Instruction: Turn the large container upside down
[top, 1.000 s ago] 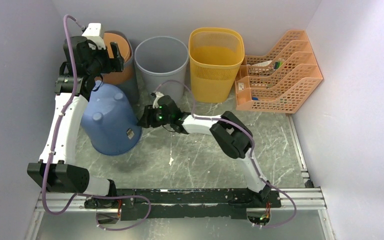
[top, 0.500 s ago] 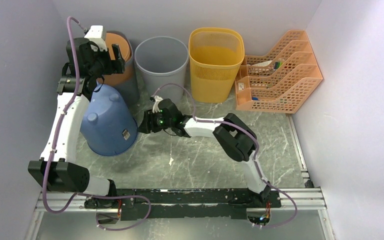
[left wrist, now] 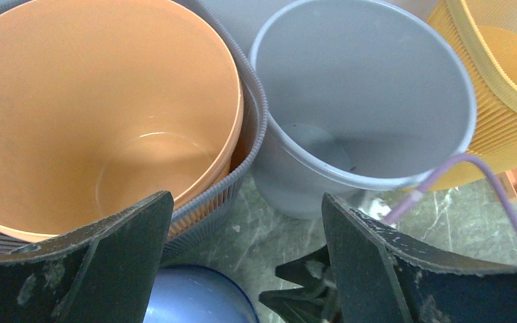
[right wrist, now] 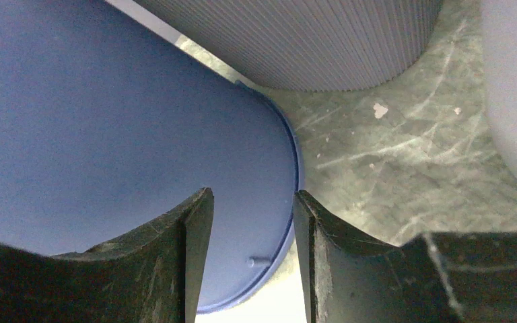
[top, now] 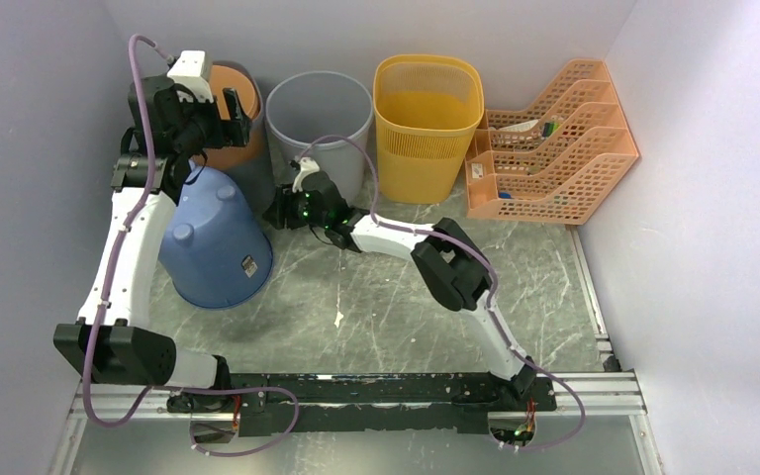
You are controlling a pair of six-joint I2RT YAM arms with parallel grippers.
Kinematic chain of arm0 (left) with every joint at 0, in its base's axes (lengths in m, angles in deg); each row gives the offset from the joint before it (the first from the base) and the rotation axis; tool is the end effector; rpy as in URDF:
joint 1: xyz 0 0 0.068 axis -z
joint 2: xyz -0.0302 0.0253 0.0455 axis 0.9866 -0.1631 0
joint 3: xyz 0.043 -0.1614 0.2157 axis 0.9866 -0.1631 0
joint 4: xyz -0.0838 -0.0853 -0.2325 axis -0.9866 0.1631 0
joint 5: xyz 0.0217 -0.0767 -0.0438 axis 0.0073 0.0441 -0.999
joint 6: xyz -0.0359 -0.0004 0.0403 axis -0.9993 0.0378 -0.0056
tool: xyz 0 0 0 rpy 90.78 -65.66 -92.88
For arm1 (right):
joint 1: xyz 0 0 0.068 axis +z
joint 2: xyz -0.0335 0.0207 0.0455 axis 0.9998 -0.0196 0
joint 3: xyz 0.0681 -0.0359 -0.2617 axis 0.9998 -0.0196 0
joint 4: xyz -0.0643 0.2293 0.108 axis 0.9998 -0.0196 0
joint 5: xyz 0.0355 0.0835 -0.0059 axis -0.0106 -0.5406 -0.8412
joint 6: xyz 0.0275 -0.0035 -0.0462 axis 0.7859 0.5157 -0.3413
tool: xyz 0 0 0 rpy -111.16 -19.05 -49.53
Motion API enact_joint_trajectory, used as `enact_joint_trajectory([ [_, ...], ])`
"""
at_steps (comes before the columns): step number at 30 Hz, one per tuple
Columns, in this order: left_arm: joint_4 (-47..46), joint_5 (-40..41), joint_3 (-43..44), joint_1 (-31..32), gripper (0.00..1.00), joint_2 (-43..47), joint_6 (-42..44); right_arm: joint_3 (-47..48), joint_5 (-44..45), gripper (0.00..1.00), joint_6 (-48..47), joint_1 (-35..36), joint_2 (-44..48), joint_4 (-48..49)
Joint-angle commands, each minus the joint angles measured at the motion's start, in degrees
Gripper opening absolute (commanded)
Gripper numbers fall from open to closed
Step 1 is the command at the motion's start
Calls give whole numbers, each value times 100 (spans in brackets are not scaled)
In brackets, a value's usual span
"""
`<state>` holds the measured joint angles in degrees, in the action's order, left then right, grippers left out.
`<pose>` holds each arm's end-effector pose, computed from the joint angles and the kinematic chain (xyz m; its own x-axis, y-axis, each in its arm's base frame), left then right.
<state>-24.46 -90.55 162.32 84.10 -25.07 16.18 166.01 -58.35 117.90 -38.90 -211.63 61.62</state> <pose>0.3076 -0.0235 0.4481 -0.2879 -0.0796 -0.9543 0.1628 0.9780 -0.1307 0.3360 0.4074 0.1994 -0.6238 0.1211 -0.7721 -0.5916 0.5725 0.5677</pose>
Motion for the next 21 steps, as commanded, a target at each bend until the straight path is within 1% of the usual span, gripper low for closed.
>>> enact_joint_trajectory([
  [1, -239, -292, -58, 40, 93, 258, -1, 519, 189, 48, -305, 174, -473, -267],
  [10, -223, -197, -146, 38, 93, 365, 29, 1052, -656, 47, -721, 1003, -744, -307],
  [14, -226, -173, -216, 38, 93, 367, 31, 1210, -926, 47, -753, 1092, -826, -244],
  [17, -220, -143, -249, 38, 94, 357, 41, 1065, -663, 47, -885, 1072, -678, -346],
  [21, -242, -81, -324, 38, 94, 381, 25, 458, 108, 48, -1063, 918, -55, -610],
])
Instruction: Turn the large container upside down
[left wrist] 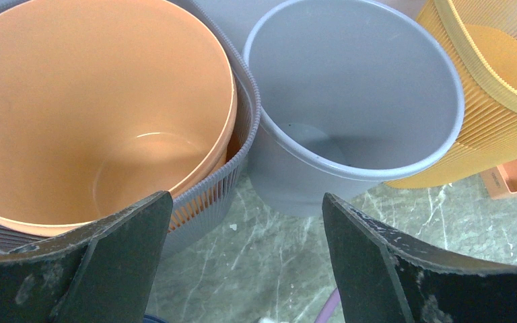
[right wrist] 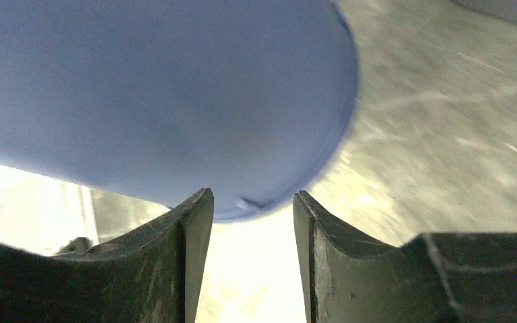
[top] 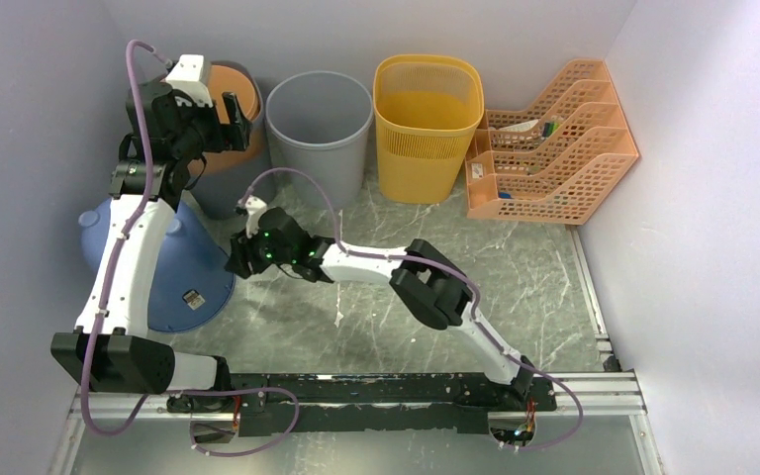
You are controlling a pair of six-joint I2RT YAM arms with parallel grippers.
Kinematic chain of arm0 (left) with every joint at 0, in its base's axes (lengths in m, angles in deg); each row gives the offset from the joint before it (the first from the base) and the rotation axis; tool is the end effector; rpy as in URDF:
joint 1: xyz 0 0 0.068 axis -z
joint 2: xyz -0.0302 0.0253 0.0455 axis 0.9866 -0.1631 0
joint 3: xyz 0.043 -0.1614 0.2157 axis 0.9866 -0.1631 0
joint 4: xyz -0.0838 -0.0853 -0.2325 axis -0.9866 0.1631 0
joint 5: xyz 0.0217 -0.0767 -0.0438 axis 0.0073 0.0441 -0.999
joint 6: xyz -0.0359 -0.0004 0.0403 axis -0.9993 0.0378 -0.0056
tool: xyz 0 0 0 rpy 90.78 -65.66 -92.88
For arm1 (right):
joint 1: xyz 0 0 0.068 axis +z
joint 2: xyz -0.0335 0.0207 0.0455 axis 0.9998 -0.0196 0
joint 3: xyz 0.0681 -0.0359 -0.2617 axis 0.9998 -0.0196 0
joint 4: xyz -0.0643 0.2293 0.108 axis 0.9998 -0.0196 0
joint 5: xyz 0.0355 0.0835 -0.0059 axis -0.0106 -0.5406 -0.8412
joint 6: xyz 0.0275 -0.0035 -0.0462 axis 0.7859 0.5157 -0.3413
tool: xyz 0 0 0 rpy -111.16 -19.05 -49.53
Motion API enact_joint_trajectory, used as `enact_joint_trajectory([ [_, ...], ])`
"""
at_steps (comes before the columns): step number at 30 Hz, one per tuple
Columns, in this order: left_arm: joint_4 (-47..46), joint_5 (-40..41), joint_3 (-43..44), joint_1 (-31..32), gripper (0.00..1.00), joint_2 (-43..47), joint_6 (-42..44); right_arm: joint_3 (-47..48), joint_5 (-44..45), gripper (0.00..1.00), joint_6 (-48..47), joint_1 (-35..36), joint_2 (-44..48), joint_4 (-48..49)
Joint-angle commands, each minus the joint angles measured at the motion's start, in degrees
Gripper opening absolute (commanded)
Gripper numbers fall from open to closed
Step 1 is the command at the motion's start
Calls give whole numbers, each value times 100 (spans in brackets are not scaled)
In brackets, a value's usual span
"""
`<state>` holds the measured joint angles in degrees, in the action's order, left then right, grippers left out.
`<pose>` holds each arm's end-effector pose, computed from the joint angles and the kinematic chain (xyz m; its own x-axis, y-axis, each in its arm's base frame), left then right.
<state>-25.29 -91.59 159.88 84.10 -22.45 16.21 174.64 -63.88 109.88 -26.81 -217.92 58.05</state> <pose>0.2958 -0.0234 0.4483 -0.2726 -0.0798 -0.9588 0.1824 0.9742 -0.1329 0.2512 0.4911 0.1876 -0.5521 -0.1275 -0.8240 -0.8000 0.3597 0.4803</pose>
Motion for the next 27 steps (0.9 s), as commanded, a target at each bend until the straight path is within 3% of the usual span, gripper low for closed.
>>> enact_joint_trajectory([
  [1, -165, 35, -106, 38, 94, 132, 18, -520, 870, 48, -306, -371, 759, -415],
  [6, -165, 79, -112, 38, 95, 144, -31, -1019, 1938, 48, -1125, -634, 1885, -1247],
  [11, -232, -3, -80, 38, 94, 50, -139, -591, 2982, 49, -2003, -739, 2522, -2422],
  [16, -264, -51, -92, 38, 94, -28, -171, -328, 3485, 49, -2365, -890, 2947, -2694],
  [27, -217, -21, -185, 38, 94, 89, -90, 1071, 3704, 52, -2475, -2100, 2521, -3225],
])
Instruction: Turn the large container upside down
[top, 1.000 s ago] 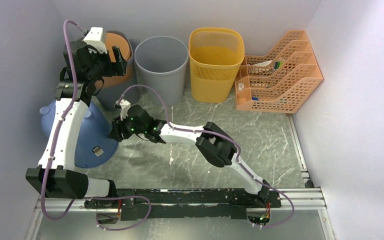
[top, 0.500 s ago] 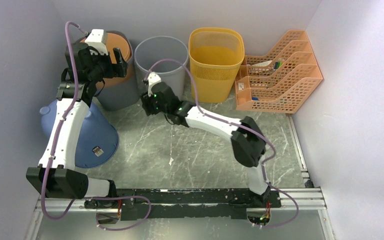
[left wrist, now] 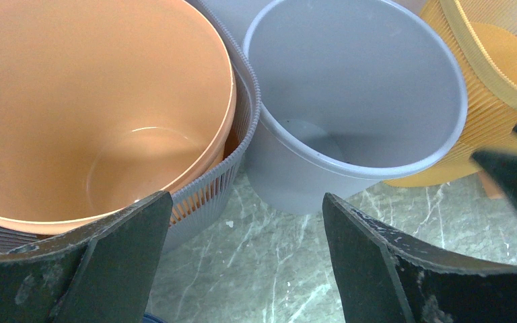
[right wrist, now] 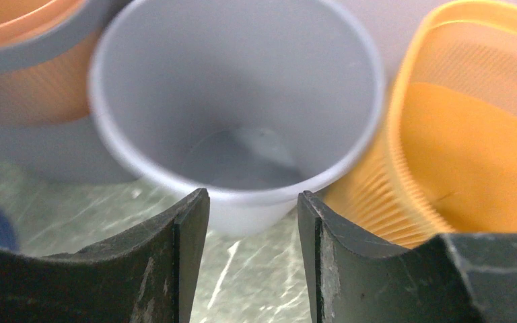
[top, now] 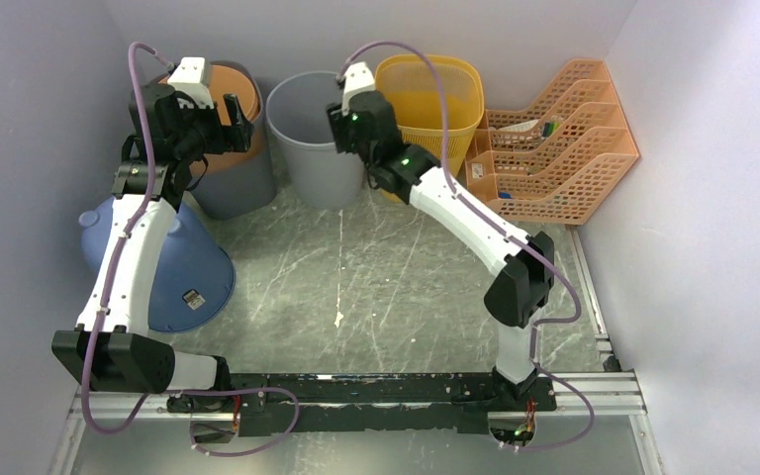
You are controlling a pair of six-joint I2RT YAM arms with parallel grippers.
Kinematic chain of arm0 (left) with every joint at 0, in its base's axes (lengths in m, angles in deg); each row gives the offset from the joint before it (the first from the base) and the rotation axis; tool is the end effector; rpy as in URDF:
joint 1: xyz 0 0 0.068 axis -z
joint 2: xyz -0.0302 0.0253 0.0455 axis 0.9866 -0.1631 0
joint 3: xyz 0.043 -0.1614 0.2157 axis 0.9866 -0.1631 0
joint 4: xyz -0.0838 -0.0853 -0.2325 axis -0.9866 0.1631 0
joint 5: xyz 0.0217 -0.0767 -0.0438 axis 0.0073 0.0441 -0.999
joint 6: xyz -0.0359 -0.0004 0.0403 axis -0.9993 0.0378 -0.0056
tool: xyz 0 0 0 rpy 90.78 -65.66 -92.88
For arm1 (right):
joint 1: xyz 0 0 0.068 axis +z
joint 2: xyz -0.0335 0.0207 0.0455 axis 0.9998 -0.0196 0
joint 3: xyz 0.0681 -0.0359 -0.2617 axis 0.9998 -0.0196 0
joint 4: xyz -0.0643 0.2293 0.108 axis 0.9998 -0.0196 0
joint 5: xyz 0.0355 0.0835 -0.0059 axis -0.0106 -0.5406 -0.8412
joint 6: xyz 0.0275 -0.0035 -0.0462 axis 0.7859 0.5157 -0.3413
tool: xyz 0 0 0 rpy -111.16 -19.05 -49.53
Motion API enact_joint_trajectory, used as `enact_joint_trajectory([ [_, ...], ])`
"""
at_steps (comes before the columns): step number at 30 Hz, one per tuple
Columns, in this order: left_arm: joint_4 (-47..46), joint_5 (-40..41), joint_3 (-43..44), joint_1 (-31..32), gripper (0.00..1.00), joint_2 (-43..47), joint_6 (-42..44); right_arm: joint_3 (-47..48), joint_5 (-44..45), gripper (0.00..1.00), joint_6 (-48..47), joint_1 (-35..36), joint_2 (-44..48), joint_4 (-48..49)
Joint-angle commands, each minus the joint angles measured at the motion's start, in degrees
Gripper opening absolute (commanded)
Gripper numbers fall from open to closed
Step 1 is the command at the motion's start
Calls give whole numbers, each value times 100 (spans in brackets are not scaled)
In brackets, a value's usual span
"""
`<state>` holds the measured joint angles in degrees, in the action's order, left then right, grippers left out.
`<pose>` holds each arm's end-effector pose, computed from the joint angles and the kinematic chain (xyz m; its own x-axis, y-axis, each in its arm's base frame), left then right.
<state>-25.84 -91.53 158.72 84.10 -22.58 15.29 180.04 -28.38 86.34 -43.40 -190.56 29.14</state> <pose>0.2983 -0.0236 0.4418 -0.2877 -0.0947 -0.9530 0.1751 0.9731 -0.1495 0.3249 0.3110 0.4030 -0.1884 -0.1336 -0.9730 -0.3908 0.9191 -0.0505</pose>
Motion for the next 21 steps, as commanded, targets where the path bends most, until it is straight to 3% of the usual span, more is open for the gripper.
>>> enact_joint_trajectory([
  [1, -151, -24, -69, 38, 94, 107, 7, 612, 156, 52, -159, -515, -228, -325],
  [7, -156, -29, -77, 38, 94, 108, 18, 971, 237, 60, -313, -931, -426, -373],
  [17, -170, 12, -130, 38, 94, 81, 70, 1314, -227, 59, -215, -1312, -945, -467],
  [21, -172, 27, -153, 38, 94, 97, 107, 1288, -340, 54, -134, -1443, -1046, -391],
])
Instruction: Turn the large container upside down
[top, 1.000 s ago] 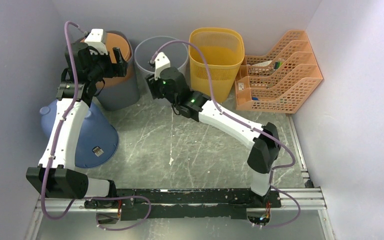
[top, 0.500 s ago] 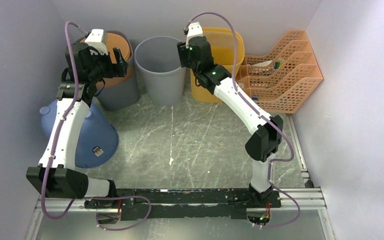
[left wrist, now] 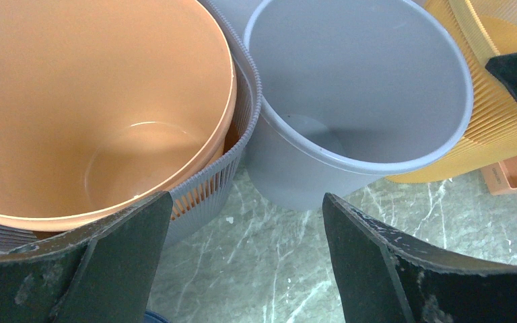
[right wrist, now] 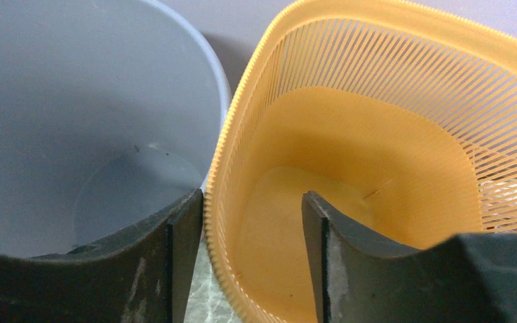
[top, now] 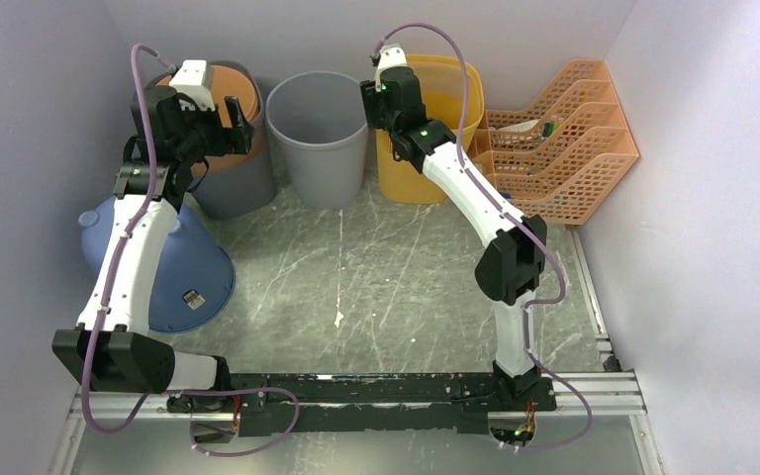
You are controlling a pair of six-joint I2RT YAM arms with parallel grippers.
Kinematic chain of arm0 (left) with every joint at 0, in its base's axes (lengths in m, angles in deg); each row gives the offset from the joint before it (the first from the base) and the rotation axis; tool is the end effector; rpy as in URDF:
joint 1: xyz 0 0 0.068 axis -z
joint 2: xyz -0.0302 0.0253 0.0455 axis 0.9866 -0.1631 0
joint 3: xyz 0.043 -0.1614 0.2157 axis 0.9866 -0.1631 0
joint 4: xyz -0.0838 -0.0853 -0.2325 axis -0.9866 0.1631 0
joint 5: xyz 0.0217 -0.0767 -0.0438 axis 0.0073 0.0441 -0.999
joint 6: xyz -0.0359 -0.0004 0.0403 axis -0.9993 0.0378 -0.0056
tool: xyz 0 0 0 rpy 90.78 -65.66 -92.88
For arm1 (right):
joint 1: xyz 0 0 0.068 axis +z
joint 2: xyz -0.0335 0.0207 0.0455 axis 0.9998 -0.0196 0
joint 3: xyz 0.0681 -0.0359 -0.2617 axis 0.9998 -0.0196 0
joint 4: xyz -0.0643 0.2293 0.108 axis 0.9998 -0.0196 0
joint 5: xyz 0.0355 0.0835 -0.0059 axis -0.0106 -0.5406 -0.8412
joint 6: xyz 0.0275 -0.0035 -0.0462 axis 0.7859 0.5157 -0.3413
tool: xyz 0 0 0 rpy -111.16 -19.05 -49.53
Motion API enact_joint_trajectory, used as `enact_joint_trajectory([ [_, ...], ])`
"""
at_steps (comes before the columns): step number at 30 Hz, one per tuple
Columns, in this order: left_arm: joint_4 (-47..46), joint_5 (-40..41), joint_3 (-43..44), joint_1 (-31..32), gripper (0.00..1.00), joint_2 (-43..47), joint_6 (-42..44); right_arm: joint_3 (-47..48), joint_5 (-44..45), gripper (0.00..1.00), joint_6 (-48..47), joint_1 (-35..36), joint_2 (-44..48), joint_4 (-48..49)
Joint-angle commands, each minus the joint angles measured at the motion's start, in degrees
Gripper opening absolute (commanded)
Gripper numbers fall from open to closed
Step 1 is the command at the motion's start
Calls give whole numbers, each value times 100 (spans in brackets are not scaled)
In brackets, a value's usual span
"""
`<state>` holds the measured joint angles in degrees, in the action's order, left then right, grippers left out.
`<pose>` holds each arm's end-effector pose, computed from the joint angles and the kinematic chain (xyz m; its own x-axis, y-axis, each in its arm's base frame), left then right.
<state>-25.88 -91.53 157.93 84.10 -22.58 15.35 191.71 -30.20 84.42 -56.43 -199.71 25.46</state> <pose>0.2993 -0.0236 0.4373 -0.3000 -0.0929 -0.9494 0.1734 0.9734 -0.1500 0.4161 0.2498 0.3953 -0.2246 -0.1311 -0.9656 -0.2124 0.9737 -0.0828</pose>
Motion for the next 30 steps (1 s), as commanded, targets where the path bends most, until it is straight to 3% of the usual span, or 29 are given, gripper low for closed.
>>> enact_joint_trajectory([
  [1, -156, 26, -78, 38, 94, 98, 118, 85, -191, 53, 82, -168, -140, 5],
  [4, -141, 95, -119, 38, 94, 123, 167, 43, -353, 50, 152, -278, -195, 18],
  [7, -129, 106, -152, 38, 94, 119, 184, 111, -607, 40, 238, -390, -291, -115],
  [15, -196, 79, -313, 38, 94, 191, 134, -314, -1086, 35, 284, -705, -199, -313],
  [19, -203, 83, -341, 38, 94, 220, 125, -590, -1402, 14, 285, -765, 88, -442],
  [22, -182, 105, -341, 38, 94, 251, 119, -767, -1684, 5, 330, -766, 451, -532],
  [30, -160, 105, -353, 38, 95, 338, 124, -874, -1957, 0, 349, -608, 1455, -1275],
])
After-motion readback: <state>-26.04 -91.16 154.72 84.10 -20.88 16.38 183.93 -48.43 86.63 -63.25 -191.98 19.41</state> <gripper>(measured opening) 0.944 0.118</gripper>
